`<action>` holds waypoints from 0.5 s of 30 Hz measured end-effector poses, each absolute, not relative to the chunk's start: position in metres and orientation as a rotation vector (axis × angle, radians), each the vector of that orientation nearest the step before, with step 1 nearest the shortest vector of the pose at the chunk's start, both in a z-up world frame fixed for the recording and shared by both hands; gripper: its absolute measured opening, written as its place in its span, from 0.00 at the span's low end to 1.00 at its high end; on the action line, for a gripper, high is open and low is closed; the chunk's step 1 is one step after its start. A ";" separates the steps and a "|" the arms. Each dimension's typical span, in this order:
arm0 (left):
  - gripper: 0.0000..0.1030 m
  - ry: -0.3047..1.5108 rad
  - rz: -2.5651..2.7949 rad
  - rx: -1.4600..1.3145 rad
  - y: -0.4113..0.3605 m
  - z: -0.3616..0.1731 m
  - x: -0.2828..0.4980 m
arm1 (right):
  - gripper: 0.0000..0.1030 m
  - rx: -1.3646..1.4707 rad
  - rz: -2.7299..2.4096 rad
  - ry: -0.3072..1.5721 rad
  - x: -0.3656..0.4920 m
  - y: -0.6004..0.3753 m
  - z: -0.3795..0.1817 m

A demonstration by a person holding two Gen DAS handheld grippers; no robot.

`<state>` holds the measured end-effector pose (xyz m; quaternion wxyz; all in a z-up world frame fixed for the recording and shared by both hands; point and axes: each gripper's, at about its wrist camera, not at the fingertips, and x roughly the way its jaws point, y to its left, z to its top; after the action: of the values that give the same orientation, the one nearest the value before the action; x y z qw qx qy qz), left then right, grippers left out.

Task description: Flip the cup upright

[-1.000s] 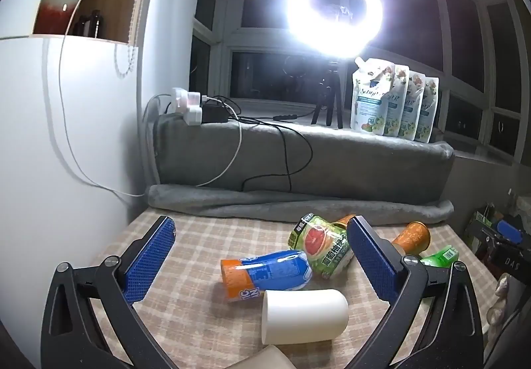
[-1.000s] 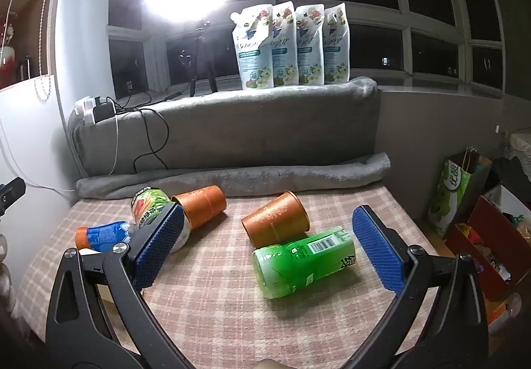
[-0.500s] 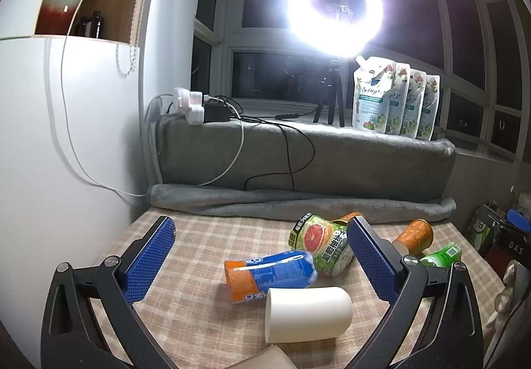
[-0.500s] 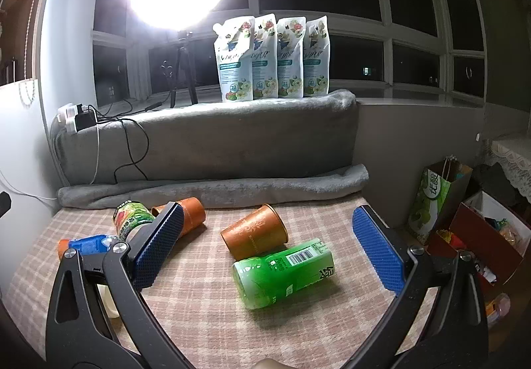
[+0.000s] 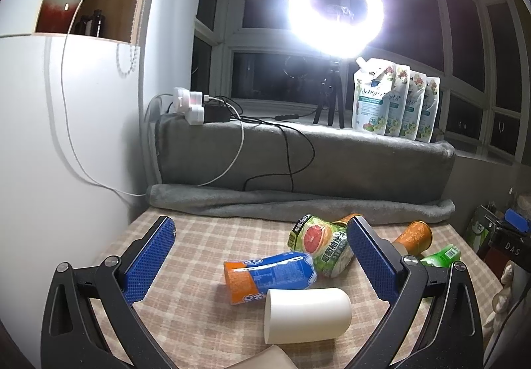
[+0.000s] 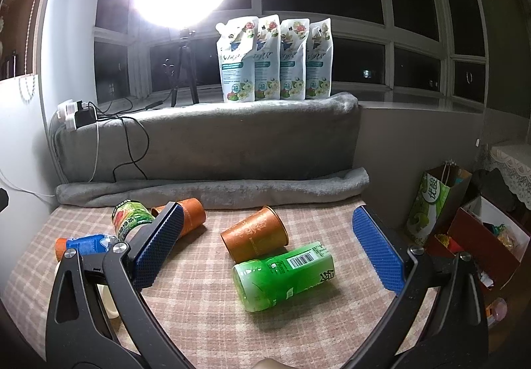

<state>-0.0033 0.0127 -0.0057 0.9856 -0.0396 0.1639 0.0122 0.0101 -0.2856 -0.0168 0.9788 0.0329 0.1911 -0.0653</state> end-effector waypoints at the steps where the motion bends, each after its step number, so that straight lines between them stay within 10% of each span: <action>1: 0.99 0.329 0.024 -0.080 0.014 -0.006 -0.003 | 1.00 0.064 -0.129 0.386 0.010 -0.286 -0.017; 15: 0.99 0.326 0.022 -0.081 0.013 -0.006 -0.004 | 1.00 0.053 -0.132 0.386 0.011 -0.282 -0.014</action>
<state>-0.0036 0.0131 -0.0058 0.9858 -0.0405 0.1623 0.0107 0.0113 -0.2819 -0.0137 0.9789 0.0261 0.1916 -0.0655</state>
